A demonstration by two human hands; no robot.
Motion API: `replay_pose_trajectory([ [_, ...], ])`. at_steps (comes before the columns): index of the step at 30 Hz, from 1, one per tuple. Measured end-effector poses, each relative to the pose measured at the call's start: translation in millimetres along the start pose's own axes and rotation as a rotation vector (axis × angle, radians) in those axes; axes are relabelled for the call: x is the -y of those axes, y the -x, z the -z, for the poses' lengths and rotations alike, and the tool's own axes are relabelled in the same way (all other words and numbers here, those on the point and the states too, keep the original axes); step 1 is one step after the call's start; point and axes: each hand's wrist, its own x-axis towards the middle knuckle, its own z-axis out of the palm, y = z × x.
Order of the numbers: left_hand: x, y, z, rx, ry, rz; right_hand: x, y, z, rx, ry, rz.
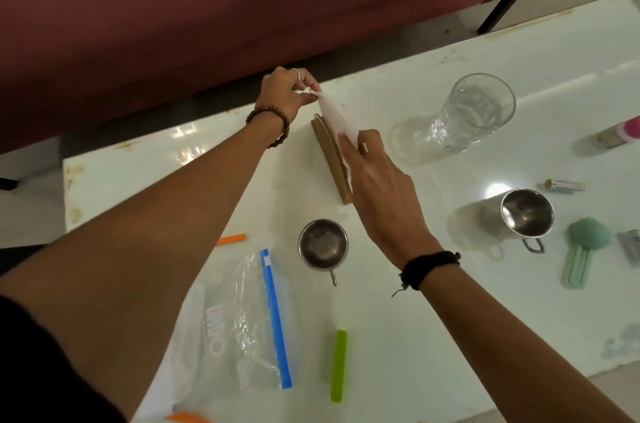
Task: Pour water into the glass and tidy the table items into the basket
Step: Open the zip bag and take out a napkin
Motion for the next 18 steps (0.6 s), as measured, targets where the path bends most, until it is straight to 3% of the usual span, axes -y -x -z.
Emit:
replay_pose_trajectory([
  [5, 3.3, -13.8, -13.7, 0.091, -0.094, 0.081, -4.8, -9.0, -21.9, 0.026, -0.003, -0.047],
  [9, 6.9, -10.8, -21.1, 0.098, -0.002, 0.158, -7.3, -5.6, -28.4, 0.042, -0.012, -0.048],
  [15, 4.2, 22.0, -32.4, -0.307, 0.430, 0.370, -14.0, 12.7, -24.5, -0.164, -0.205, -0.074],
  [18, -1.3, 59.0, -39.5, -0.311, 0.728, 0.503, -25.9, 15.1, -23.6, -0.251, -0.604, -0.204],
])
